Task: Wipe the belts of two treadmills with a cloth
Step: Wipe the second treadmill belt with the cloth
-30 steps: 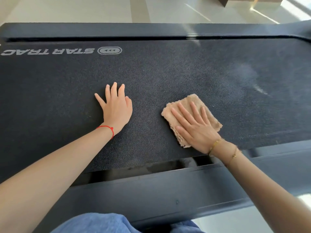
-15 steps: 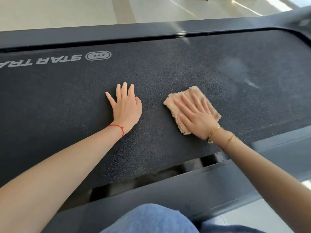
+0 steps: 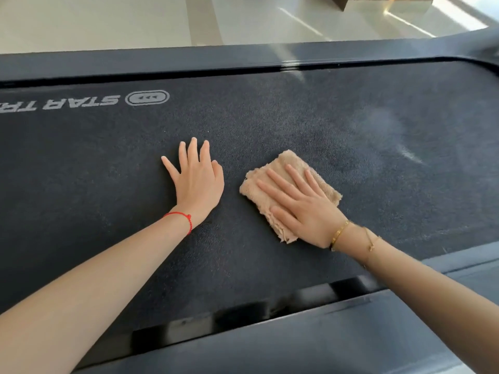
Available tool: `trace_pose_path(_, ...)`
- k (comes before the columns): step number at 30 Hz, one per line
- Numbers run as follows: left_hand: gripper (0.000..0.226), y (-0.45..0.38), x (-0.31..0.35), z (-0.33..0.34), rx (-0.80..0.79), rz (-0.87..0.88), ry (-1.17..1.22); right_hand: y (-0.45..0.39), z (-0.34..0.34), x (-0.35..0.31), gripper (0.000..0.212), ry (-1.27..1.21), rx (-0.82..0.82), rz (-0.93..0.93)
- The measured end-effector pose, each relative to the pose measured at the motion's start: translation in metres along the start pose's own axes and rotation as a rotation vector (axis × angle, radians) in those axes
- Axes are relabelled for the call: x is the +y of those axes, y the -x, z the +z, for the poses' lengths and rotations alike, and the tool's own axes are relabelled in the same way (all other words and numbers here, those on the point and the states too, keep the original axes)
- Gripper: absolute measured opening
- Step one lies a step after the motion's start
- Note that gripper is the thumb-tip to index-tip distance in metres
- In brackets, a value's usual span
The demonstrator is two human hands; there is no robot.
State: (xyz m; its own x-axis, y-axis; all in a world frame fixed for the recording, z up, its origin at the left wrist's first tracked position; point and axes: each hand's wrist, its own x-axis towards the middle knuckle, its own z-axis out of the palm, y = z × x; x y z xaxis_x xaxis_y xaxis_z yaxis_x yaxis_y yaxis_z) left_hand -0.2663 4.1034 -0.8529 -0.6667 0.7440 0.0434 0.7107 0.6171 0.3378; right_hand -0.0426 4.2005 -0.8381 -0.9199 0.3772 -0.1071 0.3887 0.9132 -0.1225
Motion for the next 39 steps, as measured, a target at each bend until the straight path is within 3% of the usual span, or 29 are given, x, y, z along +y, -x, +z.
trace_pose_path(5, 0.055, 0.000, 0.001, 0.009, 0.061, -0.033, -0.049, -0.070, -0.014, 0.075, 0.055, -0.044, 0.022, 0.115)
trace_pose_path(9, 0.054, 0.002, 0.003, 0.012, 0.086, -0.039, -0.075, -0.144, -0.021, 0.083, 0.054, -0.057, 0.005, 0.222)
trace_pose_path(14, 0.054, 0.004, 0.003, 0.010, 0.089, -0.047, -0.100, -0.148, -0.014, 0.047, 0.055, 0.003, 0.027, -0.009)
trace_pose_path(19, 0.055, 0.005, 0.002, 0.012, 0.074, -0.047, -0.141, -0.134, -0.014, 0.079, 0.054, -0.001, 0.027, -0.173)
trace_pose_path(24, 0.056, 0.003, 0.006, 0.010, 0.074, -0.061, -0.137, -0.199, -0.029, 0.131, 0.054, -0.016, 0.024, 0.111)
trace_pose_path(28, 0.056, 0.002, 0.009, 0.009, 0.067, -0.070, -0.121, -0.270, -0.041, 0.126, 0.058, -0.055, 0.001, 0.235)
trace_pose_path(35, 0.057, 0.001, 0.010, 0.007, 0.076, -0.065, -0.118, -0.299, -0.036, 0.052, 0.056, -0.013, -0.013, -0.030)
trace_pose_path(39, 0.056, 0.002, 0.009, 0.005, 0.064, -0.065, -0.110, -0.275, -0.034, 0.094, 0.055, -0.010, 0.010, -0.050)
